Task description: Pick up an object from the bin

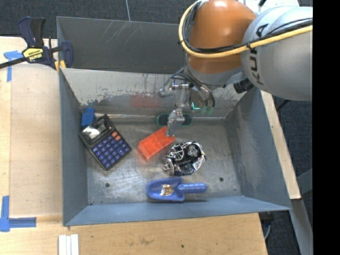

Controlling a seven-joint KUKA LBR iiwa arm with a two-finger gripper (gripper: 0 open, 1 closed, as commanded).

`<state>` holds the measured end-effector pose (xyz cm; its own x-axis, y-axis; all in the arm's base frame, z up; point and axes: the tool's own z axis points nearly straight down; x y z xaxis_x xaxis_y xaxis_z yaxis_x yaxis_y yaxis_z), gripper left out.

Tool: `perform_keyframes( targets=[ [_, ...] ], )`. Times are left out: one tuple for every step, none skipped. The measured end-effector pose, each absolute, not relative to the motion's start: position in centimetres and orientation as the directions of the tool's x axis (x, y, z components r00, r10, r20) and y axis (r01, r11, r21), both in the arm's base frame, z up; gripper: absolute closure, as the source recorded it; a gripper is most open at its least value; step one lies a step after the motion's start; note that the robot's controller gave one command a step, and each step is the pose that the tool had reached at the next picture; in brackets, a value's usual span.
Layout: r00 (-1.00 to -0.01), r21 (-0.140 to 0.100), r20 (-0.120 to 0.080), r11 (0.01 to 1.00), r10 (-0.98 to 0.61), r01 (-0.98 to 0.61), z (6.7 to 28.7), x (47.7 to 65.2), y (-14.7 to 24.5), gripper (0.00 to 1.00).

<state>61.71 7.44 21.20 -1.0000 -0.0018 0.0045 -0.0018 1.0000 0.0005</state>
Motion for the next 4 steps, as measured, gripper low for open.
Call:
perform_keyframes(
  targets=[
    [-1.000, 0.001, -0.004, 1.000, 0.000, 0.000, 21.7, 61.9, 7.4, 0.00],
    [-0.992, 0.000, -0.006, 0.992, -0.126, -0.126, 16.5, 61.5, 7.4, 0.00],
    [-0.926, 0.000, -0.002, 0.926, -0.377, -0.377, 13.8, 60.6, 7.9, 0.00],
    [-0.924, -0.001, -0.006, 0.924, -0.383, -0.383, 12.6, 61.6, 7.0, 0.00]
  ],
)
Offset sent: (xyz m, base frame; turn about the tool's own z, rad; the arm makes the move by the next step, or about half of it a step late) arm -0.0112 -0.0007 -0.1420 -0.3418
